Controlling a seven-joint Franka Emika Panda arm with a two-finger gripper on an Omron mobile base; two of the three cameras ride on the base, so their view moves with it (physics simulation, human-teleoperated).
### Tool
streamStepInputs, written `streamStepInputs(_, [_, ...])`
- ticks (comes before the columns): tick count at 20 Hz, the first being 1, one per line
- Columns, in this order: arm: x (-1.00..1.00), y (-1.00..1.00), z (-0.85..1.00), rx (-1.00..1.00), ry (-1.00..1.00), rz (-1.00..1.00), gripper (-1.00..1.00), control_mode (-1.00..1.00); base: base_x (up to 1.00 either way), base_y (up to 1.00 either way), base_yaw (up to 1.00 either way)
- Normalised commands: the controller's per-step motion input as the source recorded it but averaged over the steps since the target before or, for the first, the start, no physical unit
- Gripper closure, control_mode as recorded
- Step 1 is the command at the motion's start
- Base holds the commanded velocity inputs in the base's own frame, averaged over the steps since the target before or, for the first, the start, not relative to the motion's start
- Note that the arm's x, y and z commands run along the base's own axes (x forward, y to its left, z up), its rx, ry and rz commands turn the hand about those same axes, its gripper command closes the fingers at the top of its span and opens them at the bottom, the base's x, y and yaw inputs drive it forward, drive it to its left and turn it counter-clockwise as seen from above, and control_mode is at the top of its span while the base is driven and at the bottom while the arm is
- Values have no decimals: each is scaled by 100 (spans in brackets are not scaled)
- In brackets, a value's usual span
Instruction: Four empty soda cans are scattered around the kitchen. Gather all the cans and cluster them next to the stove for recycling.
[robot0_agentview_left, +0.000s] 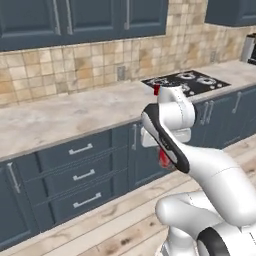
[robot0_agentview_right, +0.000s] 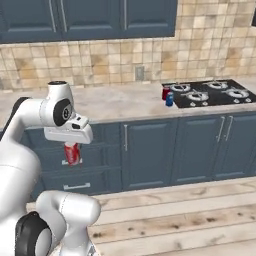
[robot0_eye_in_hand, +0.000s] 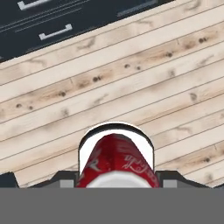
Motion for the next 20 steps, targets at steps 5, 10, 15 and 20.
streamStepInputs(5, [0, 0, 0, 0, 0, 0, 100, 100, 4, 4, 84])
streamStepInputs(10, [0, 0, 0, 0, 0, 0, 100, 100, -1, -15, 100])
streamStepInputs(15, [0, 0, 0, 0, 0, 0, 100, 100, -15, -91, 64])
streamStepInputs(20, [0, 0, 0, 0, 0, 0, 100, 100, -21, -80, 11])
